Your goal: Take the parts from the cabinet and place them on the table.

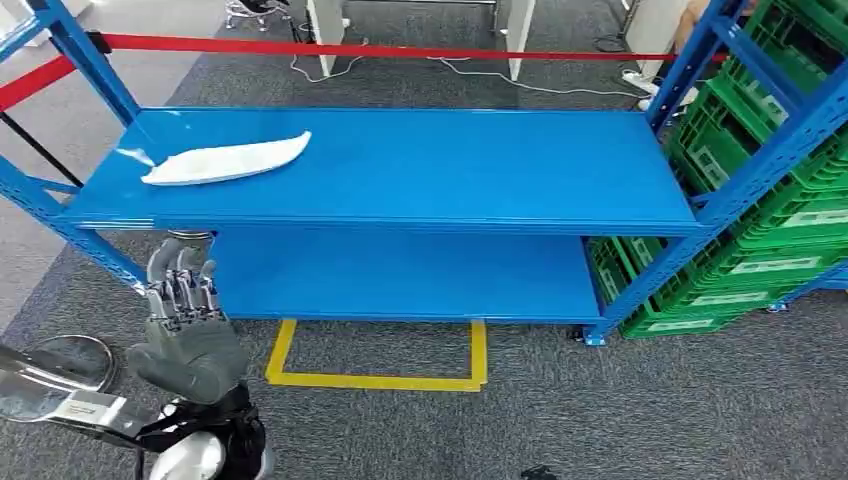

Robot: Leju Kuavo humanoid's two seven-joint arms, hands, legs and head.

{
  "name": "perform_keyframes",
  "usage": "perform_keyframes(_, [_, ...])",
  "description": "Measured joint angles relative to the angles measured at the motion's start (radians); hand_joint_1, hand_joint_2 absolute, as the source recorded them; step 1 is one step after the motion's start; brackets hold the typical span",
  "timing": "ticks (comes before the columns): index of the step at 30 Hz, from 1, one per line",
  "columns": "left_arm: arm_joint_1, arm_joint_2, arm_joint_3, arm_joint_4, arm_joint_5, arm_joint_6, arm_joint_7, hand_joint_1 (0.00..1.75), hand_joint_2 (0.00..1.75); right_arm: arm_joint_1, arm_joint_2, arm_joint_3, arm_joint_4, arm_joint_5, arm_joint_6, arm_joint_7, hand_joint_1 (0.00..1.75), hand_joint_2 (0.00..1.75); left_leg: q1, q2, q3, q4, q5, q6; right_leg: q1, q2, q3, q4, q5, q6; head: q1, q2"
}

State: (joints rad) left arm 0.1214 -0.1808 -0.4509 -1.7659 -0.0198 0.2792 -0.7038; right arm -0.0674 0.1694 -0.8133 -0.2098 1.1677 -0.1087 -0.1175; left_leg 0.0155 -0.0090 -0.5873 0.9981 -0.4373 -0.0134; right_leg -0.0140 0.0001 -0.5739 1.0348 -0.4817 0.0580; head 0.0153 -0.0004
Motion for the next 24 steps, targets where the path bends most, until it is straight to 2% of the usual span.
perform_keyframes(1, [0.000,-0.003,0.003,0.000,0.000,-0.002,0.000,0.00,0.00,0.000,0.000,0.000,0.000,0.001,-0.002,0.000,0.00,0.00,0.000,0.000,0.001,0.000,-0.002,0.006,0.001,0.000,-0.017,0.040,-0.029,0.002,0.005,0.000])
perform_keyframes(3, [0.000,-0.005,0.007,0.001,0.010,-0.018,0.000,0.00,0.00,0.000,0.000,0.000,0.000,0.008,-0.007,0.003,0.00,0.00,-0.004,0.001,0.001,0.000,-0.003,0.011,0.001,0.000,-0.094,0.200,-0.106,0.006,0.008,0.000])
perform_keyframes(4, [0.001,-0.005,0.010,0.003,0.017,-0.030,0.000,0.00,0.00,0.001,0.000,0.000,0.000,0.011,-0.009,0.007,0.00,0.00,-0.007,0.000,0.001,0.000,-0.003,0.013,0.002,0.000,-0.134,0.279,-0.132,0.006,0.010,0.000])
perform_keyframes(5, [0.002,-0.005,0.012,0.005,0.021,-0.037,0.000,0.00,0.00,0.003,0.000,0.000,0.000,0.015,-0.010,0.009,0.00,0.00,-0.008,0.000,0.002,0.000,-0.004,0.014,0.002,0.000,-0.152,0.308,-0.130,0.005,0.008,0.000])
perform_keyframes(6, [0.002,-0.005,0.014,0.007,0.024,-0.047,0.000,0.00,0.00,0.004,0.000,0.000,0.000,0.020,-0.013,0.010,0.00,0.00,-0.009,-0.002,0.005,0.000,-0.005,0.015,0.003,0.000,-0.146,0.289,-0.106,0.003,0.009,0.000])
perform_keyframes(7, [0.002,-0.006,0.017,0.012,0.031,-0.056,0.000,0.00,0.00,0.004,0.000,0.000,0.000,0.023,-0.018,0.013,0.00,0.00,-0.009,-0.004,0.008,0.000,-0.006,0.015,0.003,0.001,-0.120,0.230,-0.065,0.001,0.009,0.000])
perform_keyframes(9, [0.003,-0.015,0.022,0.022,0.037,-0.067,0.000,0.00,0.00,0.002,0.000,0.000,0.000,0.030,-0.037,0.029,0.00,0.00,-0.009,-0.006,0.017,0.001,-0.011,0.010,0.003,0.001,-0.025,0.035,0.030,-0.005,0.010,0.000])
perform_keyframes(10, [0.003,-0.019,0.025,0.027,0.041,-0.068,0.001,0.00,0.00,0.000,0.000,0.000,0.000,0.033,-0.045,0.038,0.00,0.00,-0.014,-0.007,0.016,0.001,-0.013,0.004,0.005,0.004,-0.007,0.004,0.012,-0.007,0.008,0.000])
perform_keyframes(13, [0.003,-0.027,0.033,0.044,0.053,-0.071,0.002,0.00,0.00,0.000,0.002,0.000,0.000,0.033,-0.081,0.074,0.00,0.00,-0.014,-0.008,0.013,-0.001,-0.007,-0.008,0.009,0.006,-0.012,0.001,0.020,-0.020,0.005,0.000])
perform_keyframes(15, [0.003,-0.032,0.036,0.052,0.061,-0.071,0.002,0.00,0.00,0.001,0.002,0.000,0.000,0.033,-0.098,0.090,0.00,0.00,-0.012,-0.006,0.012,0.001,-0.015,-0.021,0.002,0.004,-0.010,-0.007,0.028,-0.033,0.006,0.000])
perform_keyframes(16, [0.002,-0.035,0.037,0.055,0.061,-0.071,0.002,0.00,0.00,0.000,0.002,0.000,0.000,0.034,-0.103,0.092,0.00,0.00,-0.012,-0.003,-0.001,0.030,-0.039,-0.027,0.001,0.004,-0.010,-0.007,0.028,-0.039,-0.002,0.000])
perform_keyframes(17, [0.002,-0.037,0.038,0.056,0.061,-0.071,0.002,0.00,0.00,-0.001,0.002,0.000,0.000,0.035,-0.104,0.095,0.00,0.00,-0.011,-0.003,-0.030,0.092,-0.077,-0.031,0.001,0.004,-0.011,-0.007,0.027,-0.041,-0.003,0.000])
perform_keyframes(19, [0.003,-0.037,0.039,0.064,0.063,-0.074,0.002,0.00,0.00,0.001,0.002,0.000,0.000,0.034,-0.113,0.100,0.00,0.00,-0.010,-0.003,-0.112,0.263,-0.151,-0.036,0.001,0.001,-0.011,-0.007,0.026,-0.044,-0.003,0.000])
perform_keyframes(20, [0.003,-0.036,0.040,0.068,0.063,-0.078,0.002,0.00,0.00,0.001,0.002,0.000,0.000,0.033,-0.119,0.104,0.00,0.00,-0.009,-0.003,-0.138,0.314,-0.160,-0.037,0.001,-0.001,-0.011,-0.007,0.026,-0.043,-0.003,0.000])
perform_keyframes(21, [0.003,-0.036,0.041,0.071,0.064,-0.081,0.002,0.00,0.00,0.001,0.002,0.000,0.000,0.031,-0.122,0.105,0.00,0.00,-0.008,-0.002,-0.138,0.310,-0.142,-0.037,0.000,0.000,-0.010,-0.007,0.026,-0.043,-0.003,0.000])
perform_keyframes(22, [0.003,-0.036,0.042,0.072,0.064,-0.082,0.002,0.00,0.00,0.001,0.002,0.000,0.000,0.031,-0.124,0.105,0.00,0.00,-0.007,-0.002,-0.116,0.262,-0.104,-0.037,-0.001,0.000,-0.009,-0.007,0.025,-0.043,-0.003,0.000])
perform_keyframes(24, [0.003,-0.037,0.042,0.074,0.064,-0.083,0.002,0.00,0.00,0.000,0.003,0.000,0.000,0.030,-0.125,0.105,0.00,0.00,-0.005,0.001,-0.032,0.096,-0.017,-0.036,-0.004,0.001,-0.004,-0.007,0.023,-0.038,-0.003,0.000])
